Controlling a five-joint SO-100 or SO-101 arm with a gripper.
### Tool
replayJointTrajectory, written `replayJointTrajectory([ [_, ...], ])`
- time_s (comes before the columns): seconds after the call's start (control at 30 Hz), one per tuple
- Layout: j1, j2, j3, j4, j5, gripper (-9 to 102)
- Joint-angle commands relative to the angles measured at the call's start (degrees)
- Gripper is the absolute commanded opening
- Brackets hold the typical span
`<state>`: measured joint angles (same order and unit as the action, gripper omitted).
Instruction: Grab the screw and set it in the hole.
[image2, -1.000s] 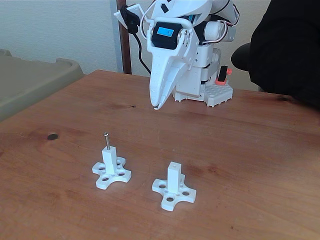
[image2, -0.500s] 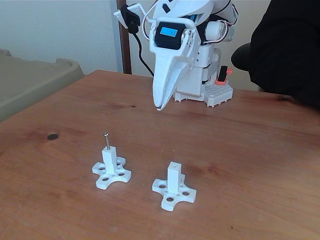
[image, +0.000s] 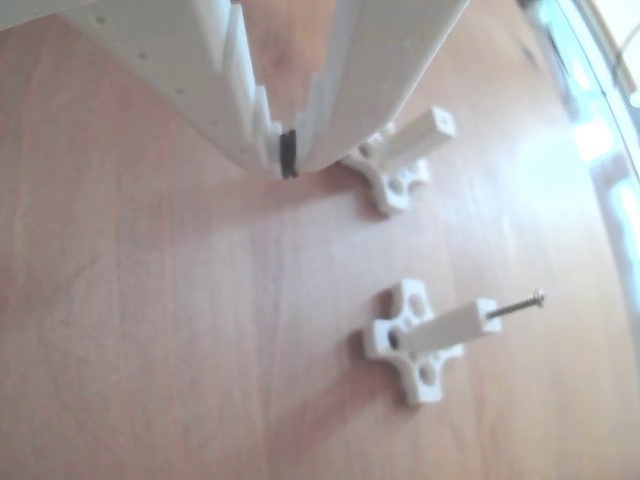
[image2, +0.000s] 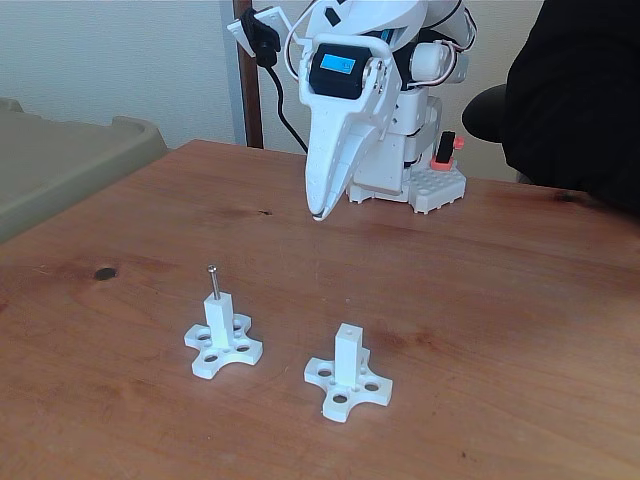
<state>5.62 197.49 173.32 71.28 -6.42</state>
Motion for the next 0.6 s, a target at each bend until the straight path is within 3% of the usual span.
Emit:
replayJointTrajectory([
  [0.0, -0.53, 1.14, -0.97, 2.02, -1.05, -4],
  [0.57, 0.09, -6.15, -10.99, 2.55, -0.44, -4],
])
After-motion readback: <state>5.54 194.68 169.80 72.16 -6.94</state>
